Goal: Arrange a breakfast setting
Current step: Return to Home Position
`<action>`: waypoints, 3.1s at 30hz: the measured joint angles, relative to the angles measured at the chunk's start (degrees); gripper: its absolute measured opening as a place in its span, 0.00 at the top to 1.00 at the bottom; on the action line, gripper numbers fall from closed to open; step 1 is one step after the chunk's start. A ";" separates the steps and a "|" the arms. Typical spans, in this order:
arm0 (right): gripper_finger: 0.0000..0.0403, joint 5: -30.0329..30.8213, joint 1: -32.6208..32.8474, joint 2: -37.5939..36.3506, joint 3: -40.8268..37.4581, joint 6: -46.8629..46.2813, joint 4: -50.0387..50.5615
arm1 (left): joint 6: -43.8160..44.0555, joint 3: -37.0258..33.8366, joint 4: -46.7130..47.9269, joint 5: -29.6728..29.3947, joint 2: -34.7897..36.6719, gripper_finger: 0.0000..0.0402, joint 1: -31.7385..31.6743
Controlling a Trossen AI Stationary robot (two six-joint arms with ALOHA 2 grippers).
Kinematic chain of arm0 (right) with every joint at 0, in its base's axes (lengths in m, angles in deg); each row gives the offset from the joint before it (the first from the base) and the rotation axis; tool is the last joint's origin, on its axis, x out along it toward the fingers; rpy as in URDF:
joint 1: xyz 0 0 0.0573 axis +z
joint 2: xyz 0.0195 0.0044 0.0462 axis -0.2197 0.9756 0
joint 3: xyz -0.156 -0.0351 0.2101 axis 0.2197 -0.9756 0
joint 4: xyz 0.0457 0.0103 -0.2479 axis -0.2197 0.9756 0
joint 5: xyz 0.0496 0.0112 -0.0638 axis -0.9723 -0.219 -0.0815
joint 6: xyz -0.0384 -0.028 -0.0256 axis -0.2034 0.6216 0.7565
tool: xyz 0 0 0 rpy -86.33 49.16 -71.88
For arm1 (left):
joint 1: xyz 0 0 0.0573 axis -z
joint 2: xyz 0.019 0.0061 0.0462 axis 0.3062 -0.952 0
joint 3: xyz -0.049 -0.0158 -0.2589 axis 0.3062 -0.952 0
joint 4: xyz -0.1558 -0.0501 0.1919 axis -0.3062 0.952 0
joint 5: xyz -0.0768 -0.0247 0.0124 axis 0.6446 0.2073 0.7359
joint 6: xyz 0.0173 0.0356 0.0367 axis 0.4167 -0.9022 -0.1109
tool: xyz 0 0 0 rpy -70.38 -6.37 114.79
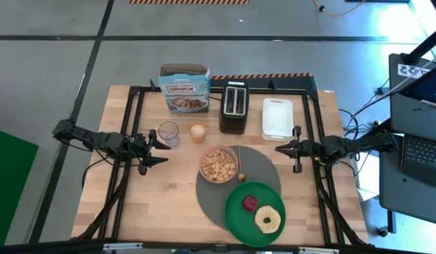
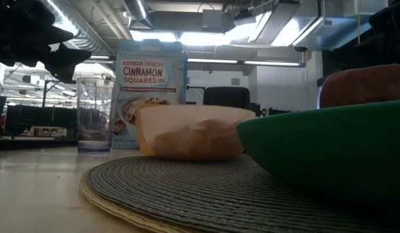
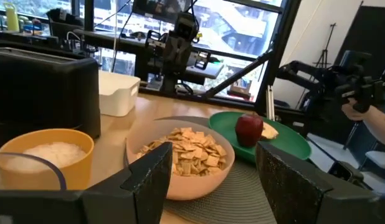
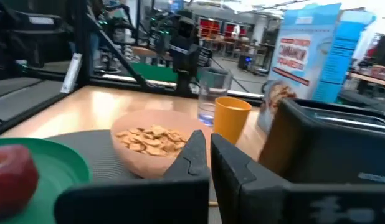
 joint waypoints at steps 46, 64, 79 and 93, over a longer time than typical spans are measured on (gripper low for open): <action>1.00 -1.90 0.00 0.04 -0.02 0.33 0.26 | -3.58 0.00 -0.28 -2.01 0.02 0.93 -0.02; 1.00 -1.90 0.00 0.04 -0.04 0.35 0.26 | -3.58 0.02 -0.33 -1.97 0.02 0.93 -0.02; 1.00 -1.90 0.00 0.04 -0.04 0.35 0.28 | -3.58 0.02 -0.35 -1.97 0.02 0.93 -0.02; 1.00 -1.90 0.00 0.04 -0.04 0.35 0.28 | -3.61 0.02 -0.35 -1.97 0.00 0.93 -0.01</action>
